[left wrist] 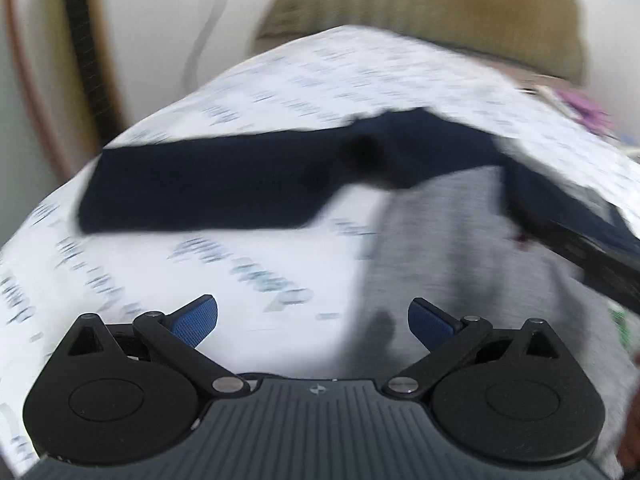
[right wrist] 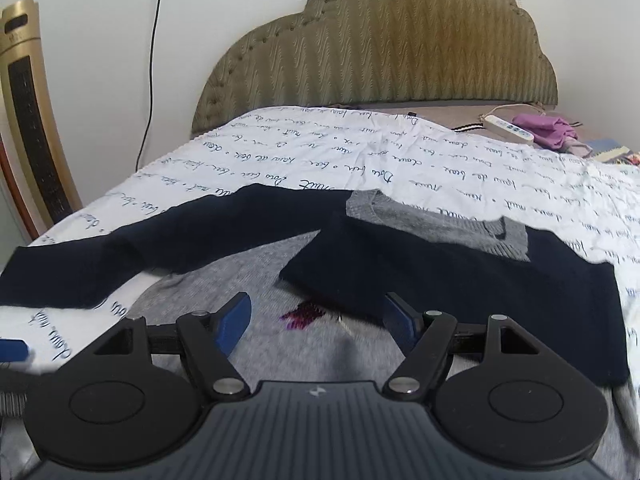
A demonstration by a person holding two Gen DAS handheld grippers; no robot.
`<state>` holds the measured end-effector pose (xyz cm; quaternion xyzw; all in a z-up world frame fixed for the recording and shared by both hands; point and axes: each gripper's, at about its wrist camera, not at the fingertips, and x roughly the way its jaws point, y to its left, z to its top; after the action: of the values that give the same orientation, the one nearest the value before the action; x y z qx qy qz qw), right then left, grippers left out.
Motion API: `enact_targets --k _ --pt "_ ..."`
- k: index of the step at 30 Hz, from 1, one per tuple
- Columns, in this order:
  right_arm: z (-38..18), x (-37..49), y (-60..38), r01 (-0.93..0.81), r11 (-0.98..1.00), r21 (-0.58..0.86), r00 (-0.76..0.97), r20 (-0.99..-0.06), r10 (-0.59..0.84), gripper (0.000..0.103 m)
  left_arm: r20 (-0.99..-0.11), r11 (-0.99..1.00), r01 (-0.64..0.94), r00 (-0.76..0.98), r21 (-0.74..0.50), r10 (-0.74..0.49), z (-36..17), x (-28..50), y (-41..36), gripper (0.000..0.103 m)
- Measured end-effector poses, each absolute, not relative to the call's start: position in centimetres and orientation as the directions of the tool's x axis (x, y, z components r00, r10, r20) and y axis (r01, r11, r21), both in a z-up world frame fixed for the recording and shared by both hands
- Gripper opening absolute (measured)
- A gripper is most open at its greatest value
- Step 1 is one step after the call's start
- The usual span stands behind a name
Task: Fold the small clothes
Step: 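Lay the sleeve flat across the sweater body and open the right tool, then reach the left tool to the other navy sleeve cuff and grasp it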
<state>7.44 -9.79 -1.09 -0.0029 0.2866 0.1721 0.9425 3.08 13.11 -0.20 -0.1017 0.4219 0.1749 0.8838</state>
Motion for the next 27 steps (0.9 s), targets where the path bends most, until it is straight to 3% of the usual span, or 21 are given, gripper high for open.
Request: enact_targets --k 5,9,11,14,16,27 --pt "-1.3 6.2 -10.5 -0.309 0.944 0.114 0.786 -0.528 0.321 0.073 -0.749 0.824 -0.563 0.521 0.060 0.410 1.5 1.1 18.0 0.103" --pt "-1.5 5.7 -11.0 -0.308 0.940 0.146 0.779 -0.529 0.337 0.073 -0.569 0.710 -0.658 0.494 0.249 0.657 4.1 -0.3 19.0 0.103" --pt "-1.6 5.6 -11.0 -0.307 0.940 0.149 0.777 -0.531 0.338 0.073 -0.568 0.737 -0.635 0.527 0.231 0.632 4.5 0.0 19.1 0.103" --pt "-1.8 5.2 -11.0 -0.310 0.939 0.148 0.774 -0.535 0.340 0.073 -0.705 0.816 -0.574 0.555 0.061 0.443 3.3 1.4 20.2 0.103" --pt "-1.8 4.9 -11.3 -0.309 0.940 0.146 0.775 -0.535 0.337 0.073 -0.738 0.819 -0.573 0.552 0.002 0.388 2.2 1.9 20.3 0.103" --pt "-3.0 4.7 -12.4 -0.273 0.948 0.165 0.762 -0.564 0.318 0.077 -0.765 0.783 -0.607 0.566 -0.134 0.307 0.0 3.2 21.0 0.101"
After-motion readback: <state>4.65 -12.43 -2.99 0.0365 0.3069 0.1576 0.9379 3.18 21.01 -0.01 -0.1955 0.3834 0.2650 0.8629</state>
